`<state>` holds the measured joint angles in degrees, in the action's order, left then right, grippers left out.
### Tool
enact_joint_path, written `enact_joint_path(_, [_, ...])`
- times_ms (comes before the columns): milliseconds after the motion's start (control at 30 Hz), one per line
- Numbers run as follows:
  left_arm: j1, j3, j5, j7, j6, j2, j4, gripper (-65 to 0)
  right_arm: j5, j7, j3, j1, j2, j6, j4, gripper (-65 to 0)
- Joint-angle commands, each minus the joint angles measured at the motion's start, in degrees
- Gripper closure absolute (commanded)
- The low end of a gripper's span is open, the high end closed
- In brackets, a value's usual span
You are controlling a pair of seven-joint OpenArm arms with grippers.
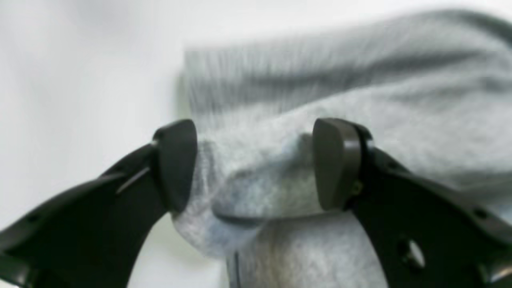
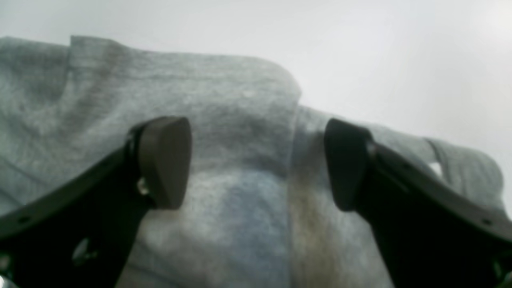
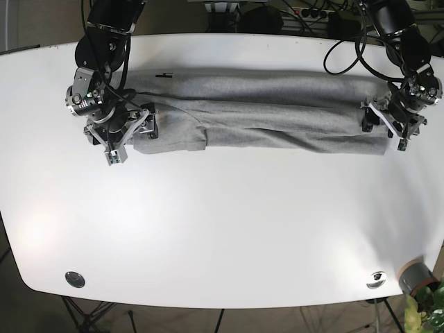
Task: Fold the T-shirt properly
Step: 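Release the folded edge and regrasp the shirt's ends with both grippers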
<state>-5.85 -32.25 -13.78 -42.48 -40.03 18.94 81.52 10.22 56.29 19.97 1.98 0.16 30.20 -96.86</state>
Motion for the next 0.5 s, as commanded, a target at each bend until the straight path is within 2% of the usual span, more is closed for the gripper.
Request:
enact_joint_path(0, [0.6, -0.5, -0.6, 1.1, 0.0, 1.2, -1.3, -42.6, 0.3, -2.8, 0.1, -1.7, 0.5, 0.00, 1.0, -49.6])
enact_joint_path(167, [0.5, -0.5, -0.7, 1.1, 0.0, 2.3, -3.5, -42.6, 0.4, -3.1, -0.3, -3.1, 0.5, -0.09, 2.5, -49.0])
enact_joint_path(267, [0.4, -0.5, -0.7, 1.1, 0.0, 2.3, -3.3, -42.6, 0.9, -3.1, -0.3, -3.0, 0.2, -0.09, 2.7, -41.2])
enact_joint_path(367, [0.4, -0.5, -0.7, 1.1, 0.0, 2.3, -3.4, -42.6, 0.9, -3.1, -0.3, -2.9, 0.1, -0.09, 2.8, -29.3])
enact_joint_path(467, [0.4, -0.5, -0.7, 1.1, 0.0, 2.3, -3.4, -42.6, 0.9, -2.8, -0.3, -2.8, 0.1, -0.09, 2.8, -22.4])
